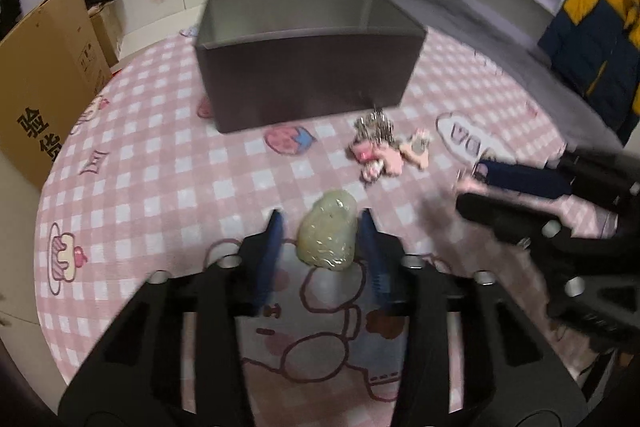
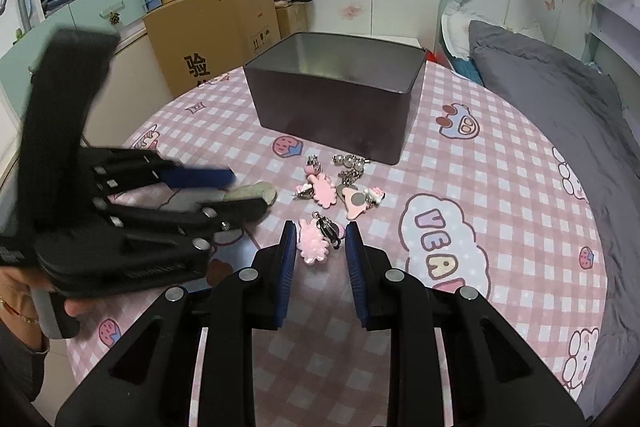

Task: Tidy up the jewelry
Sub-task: 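Carry the jade pendant and pink charm over the tin box and open both tools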

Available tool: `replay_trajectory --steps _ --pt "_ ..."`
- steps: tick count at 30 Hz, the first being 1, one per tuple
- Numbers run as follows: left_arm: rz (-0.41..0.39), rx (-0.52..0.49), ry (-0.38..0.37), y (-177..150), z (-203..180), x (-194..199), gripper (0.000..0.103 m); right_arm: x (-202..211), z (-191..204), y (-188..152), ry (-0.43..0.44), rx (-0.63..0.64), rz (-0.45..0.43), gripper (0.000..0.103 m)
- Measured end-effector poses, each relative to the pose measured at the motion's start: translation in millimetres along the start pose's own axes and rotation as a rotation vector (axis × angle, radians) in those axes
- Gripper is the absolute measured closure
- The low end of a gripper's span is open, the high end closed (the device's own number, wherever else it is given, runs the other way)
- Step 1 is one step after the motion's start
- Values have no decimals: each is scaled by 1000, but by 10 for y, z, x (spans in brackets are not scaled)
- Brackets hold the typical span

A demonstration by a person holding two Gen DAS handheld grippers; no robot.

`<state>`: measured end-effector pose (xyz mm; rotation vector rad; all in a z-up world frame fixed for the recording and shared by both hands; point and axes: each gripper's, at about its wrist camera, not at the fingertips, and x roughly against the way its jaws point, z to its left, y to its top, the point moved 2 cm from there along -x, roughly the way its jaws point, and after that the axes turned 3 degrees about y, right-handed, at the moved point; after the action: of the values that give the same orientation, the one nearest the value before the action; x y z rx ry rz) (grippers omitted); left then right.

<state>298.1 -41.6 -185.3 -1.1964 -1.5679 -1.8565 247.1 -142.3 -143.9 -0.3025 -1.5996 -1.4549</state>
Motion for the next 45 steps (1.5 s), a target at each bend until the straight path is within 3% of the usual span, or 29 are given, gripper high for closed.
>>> replay_trajectory --steps 2,6,10,14,22,30,45 --pt "-9 -28 23 -4 -47 0 74 3 -7 26 -1 1 -5 80" --pt "-16 -15 33 21 -25 12 75 18 -22 80 4 3 -17 80" --pt "-53 21 -12 102 81 166 75 65 -23 177 8 11 -38 80" --pt "-122 57 -49 302 199 427 75 126 -79 342 9 7 -74 80" --pt "-193 64 -10 843 259 578 75 134 -241 864 23 -32 -153 80" --pt "-160 64 20 1119 282 304 75 -105 -349 1067 -2 -38 -136 80" --pt "-82 83 23 1127 307 -61 74 -411 -408 1016 -6 -43 -69 80"
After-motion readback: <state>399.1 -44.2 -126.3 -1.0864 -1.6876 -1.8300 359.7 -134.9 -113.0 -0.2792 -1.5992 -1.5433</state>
